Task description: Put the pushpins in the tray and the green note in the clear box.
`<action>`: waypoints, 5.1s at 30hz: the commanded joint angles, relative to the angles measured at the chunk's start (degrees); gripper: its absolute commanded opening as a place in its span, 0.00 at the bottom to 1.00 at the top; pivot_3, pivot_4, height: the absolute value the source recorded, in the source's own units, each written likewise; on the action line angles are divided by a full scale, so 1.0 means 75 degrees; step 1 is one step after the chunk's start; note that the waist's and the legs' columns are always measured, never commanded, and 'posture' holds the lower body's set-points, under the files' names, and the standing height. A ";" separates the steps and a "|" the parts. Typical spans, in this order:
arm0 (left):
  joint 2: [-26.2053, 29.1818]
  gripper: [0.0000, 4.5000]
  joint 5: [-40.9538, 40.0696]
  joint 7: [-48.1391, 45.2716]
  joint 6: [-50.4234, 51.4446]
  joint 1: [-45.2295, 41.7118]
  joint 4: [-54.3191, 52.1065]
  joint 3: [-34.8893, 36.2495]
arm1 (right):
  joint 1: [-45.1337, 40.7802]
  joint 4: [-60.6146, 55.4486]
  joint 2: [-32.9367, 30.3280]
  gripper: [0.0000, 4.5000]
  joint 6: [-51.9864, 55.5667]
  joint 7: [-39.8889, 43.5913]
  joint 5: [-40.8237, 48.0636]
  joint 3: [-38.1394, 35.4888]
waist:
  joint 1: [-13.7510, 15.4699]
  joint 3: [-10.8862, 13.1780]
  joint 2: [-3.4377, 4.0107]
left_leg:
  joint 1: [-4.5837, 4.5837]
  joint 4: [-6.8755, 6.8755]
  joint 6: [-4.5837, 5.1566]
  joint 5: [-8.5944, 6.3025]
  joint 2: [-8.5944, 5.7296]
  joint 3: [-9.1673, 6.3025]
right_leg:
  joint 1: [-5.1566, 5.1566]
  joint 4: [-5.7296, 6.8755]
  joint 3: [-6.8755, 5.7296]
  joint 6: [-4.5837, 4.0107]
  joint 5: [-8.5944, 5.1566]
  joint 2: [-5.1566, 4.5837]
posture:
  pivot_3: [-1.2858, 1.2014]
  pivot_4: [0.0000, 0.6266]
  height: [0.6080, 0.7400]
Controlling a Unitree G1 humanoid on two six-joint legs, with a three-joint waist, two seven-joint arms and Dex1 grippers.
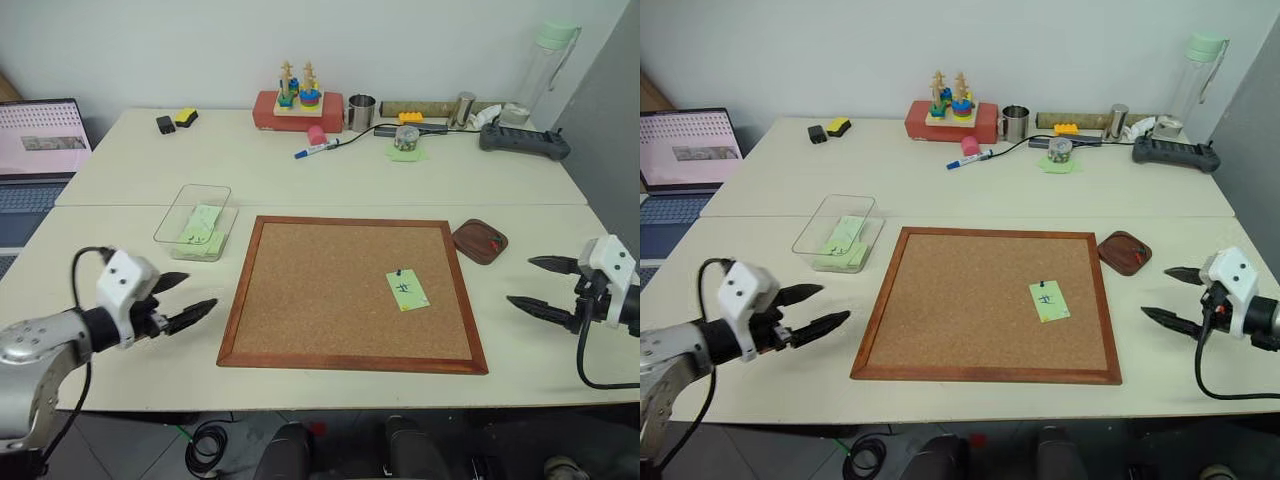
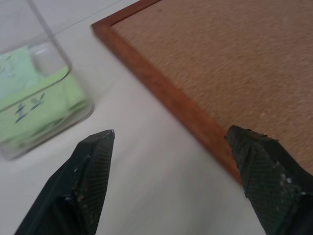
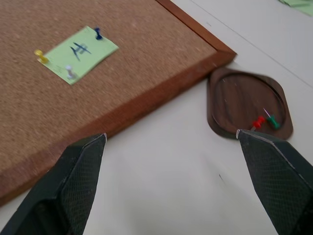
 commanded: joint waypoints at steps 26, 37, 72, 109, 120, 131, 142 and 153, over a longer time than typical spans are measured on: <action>-0.3047 0.00 0.2130 -0.0179 -0.2789 -0.2756 0.2671 -0.4405 | -0.3655 0.0625 0.1990 1.00 0.1195 -0.0496 -0.1076 0.3633 | -0.0019 -0.0001 -0.0002 | -0.0009 0.0021 0.0003 0.0000 -0.0009 -0.0001 | -0.0006 0.0008 0.0004 -0.0001 0.0016 0.0007 | 0.52 0.24 1.00; -0.3051 0.00 0.2258 -0.0085 -0.2789 -0.2565 0.2704 -0.4363 | -0.4301 0.2311 0.2702 0.92 0.0309 -0.0303 -0.1627 0.3937 | -0.0019 -0.0005 0.0000 | -0.0003 0.0022 0.0003 0.0000 -0.0009 -0.0007 | -0.0002 0.0016 0.0000 0.0001 0.0018 0.0007 | 0.52 0.24 1.00; -0.2850 0.00 0.2488 -0.0097 -0.2567 -0.2279 0.2443 -0.4555 | -0.4613 0.2151 0.3042 0.02 0.0563 0.0016 -0.1231 0.3258 | -0.0044 -0.0006 0.0003 | 0.0003 0.0018 0.0003 0.0000 -0.0007 -0.0007 | -0.0005 0.0024 0.0003 0.0000 0.0019 0.0007 | 0.52 0.24 1.00; -0.2800 0.00 0.2527 -0.0063 -0.2427 -0.2216 0.2336 -0.4564 | -0.5416 0.5590 0.2024 0.46 -0.0797 -0.2598 -0.2766 0.2285 | -0.0043 -0.0018 0.0021 | 0.0010 0.0018 0.0006 0.0000 -0.0009 0.0011 | 0.0003 0.0022 0.0014 0.0000 0.0019 0.0006 | 0.52 0.24 1.00; -0.2785 0.00 0.2521 -0.0107 -0.2466 -0.2241 0.2385 -0.4568 | -0.3752 0.1801 0.1097 0.64 0.0272 -0.0079 -0.1403 0.2314 | -0.0005 -0.0021 0.0023 | 0.0004 0.0018 0.0008 -0.0002 -0.0008 -0.0012 | 0.0009 0.0019 -0.0006 0.0001 0.0018 0.0006 | 0.52 0.24 1.00; -0.2766 0.00 0.2528 -0.0139 -0.2412 -0.2253 0.2367 -0.4590 | -0.2668 0.0151 0.1145 0.64 0.0752 0.0237 -0.1418 0.3001 | -0.0043 -0.0023 0.0025 | 0.0019 0.0024 0.0012 -0.0003 -0.0004 0.0005 | 0.0012 0.0020 0.0007 0.0013 0.0011 0.0007 | 0.52 0.24 1.00; -0.2745 0.00 0.2564 -0.0082 -0.2373 -0.2189 0.2296 -0.4579 | -0.2797 0.0493 0.1524 0.64 0.0566 0.0311 -0.1606 0.3433 | -0.0032 -0.0023 0.0025 | 0.0015 0.0023 0.0012 -0.0003 -0.0006 0.0001 | 0.0010 0.0018 0.0007 0.0001 0.0019 0.0007 | 0.52 0.24 1.00; -0.2709 0.00 0.2574 -0.0075 -0.2362 -0.2148 0.2262 -0.4573 | -0.2728 0.0476 0.1598 0.34 0.0545 0.0361 -0.1549 0.3564 | -0.0035 -0.0023 0.0025 | 0.0015 0.0022 0.0012 -0.0003 -0.0006 0.0000 | 0.0010 0.0018 0.0006 0.0001 0.0018 0.0007 | 0.52 0.24 1.00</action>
